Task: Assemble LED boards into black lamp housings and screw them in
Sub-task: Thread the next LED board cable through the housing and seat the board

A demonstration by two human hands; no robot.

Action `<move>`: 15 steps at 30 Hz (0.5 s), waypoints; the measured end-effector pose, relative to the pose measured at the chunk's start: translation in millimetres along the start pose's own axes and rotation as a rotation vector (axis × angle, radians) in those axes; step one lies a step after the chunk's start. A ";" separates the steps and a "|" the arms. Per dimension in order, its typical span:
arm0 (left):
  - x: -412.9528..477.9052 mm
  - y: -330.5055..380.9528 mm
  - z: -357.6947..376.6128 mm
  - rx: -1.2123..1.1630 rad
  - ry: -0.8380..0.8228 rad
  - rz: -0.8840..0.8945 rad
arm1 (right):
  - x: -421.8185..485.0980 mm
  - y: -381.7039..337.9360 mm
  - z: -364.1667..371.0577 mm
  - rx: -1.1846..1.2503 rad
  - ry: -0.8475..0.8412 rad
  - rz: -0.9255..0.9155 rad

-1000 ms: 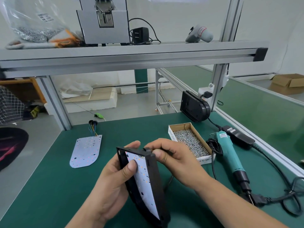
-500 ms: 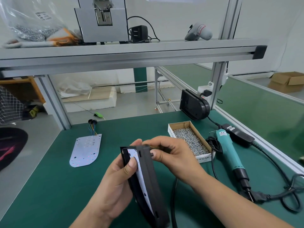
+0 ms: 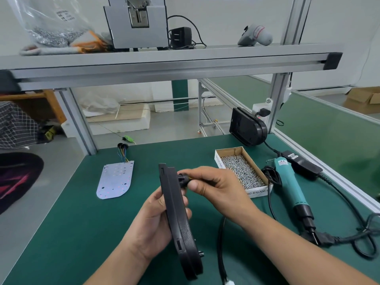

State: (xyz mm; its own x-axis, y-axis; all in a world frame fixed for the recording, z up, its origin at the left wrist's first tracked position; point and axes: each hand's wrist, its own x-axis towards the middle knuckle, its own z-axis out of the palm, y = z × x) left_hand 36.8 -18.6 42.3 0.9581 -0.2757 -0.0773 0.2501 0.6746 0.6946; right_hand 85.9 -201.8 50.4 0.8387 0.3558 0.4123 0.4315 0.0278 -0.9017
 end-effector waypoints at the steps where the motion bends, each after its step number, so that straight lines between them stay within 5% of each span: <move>1: -0.4 0.0 0.8 -0.003 0.002 0.004 | -0.5 -0.4 -0.2 -0.016 -0.001 -0.004; 15: 0.9 -2.5 2.1 0.008 0.018 0.035 | 2.2 -14.4 1.0 0.098 -0.069 -0.041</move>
State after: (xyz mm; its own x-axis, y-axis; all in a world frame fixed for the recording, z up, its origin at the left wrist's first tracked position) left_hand 36.8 -22.0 42.0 0.9687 -0.2394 -0.0656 0.2152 0.6782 0.7026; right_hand 81.3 -200.5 64.1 0.7950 0.4156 0.4419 0.4271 0.1339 -0.8942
